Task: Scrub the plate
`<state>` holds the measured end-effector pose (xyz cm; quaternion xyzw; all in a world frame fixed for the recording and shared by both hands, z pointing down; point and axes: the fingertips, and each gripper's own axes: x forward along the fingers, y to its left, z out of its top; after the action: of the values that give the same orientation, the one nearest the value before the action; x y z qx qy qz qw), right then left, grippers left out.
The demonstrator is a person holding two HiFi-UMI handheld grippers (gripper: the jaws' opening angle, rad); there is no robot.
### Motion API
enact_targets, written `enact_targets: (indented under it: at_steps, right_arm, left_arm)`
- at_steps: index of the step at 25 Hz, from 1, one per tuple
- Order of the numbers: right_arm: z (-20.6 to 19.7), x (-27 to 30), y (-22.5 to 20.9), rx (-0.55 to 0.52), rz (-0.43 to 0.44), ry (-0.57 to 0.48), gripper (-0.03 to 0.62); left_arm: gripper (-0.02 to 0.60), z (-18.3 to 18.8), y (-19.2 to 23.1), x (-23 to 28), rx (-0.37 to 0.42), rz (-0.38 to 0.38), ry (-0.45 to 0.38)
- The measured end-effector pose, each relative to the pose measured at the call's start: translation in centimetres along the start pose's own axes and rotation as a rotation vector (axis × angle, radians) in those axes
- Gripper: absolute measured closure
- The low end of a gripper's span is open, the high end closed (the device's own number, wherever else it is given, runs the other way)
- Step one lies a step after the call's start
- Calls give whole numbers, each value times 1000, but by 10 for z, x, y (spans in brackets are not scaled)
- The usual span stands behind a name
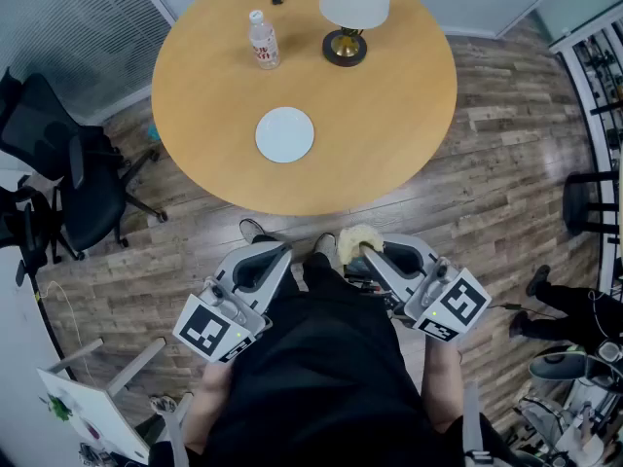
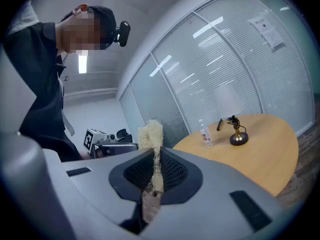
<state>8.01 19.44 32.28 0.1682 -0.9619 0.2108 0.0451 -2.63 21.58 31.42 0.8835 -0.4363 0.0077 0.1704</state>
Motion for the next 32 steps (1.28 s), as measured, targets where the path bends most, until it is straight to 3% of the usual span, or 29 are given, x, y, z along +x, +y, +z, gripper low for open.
enact_targets:
  at_steps: [6,10,13,20,22,24,26,30,32]
  right_arm:
    - [3,-7,-9,20,-2,-6,565]
    - [2,-14,-15,54,-22,-26,565]
    - [1,-22,-23,67,-43,-31,565]
    - [-7,-28,-38,121,-93,-33,565]
    - [-10,-25,-42,137,-107,-31,565]
    - [-12,-21,-46,150,-120,-28,565]
    - [-11,-19,-50,156,-135,-27,565]
    - [3,-10,-56,151,-159,-27,565]
    - [11,-2,-59,145,-166,-30,565]
  left_arm:
    - [571,-1,-5,12,-4,-9,9]
    - [571,-13,-2,22,-5,19,65]
    - [569,-22,5,32,-59,45,89]
    - [569,-49,32,52,-446,83,71]
    - [549,-61,41,59,-544,84,70]
    - [486,-74,50,69,-605,83,78]
    - [473,-88,62,80,-685,91,85]
    - [464,-126,97,100,-1042,155,50]
    - [443,-140,113,112,-1206,138,-9]
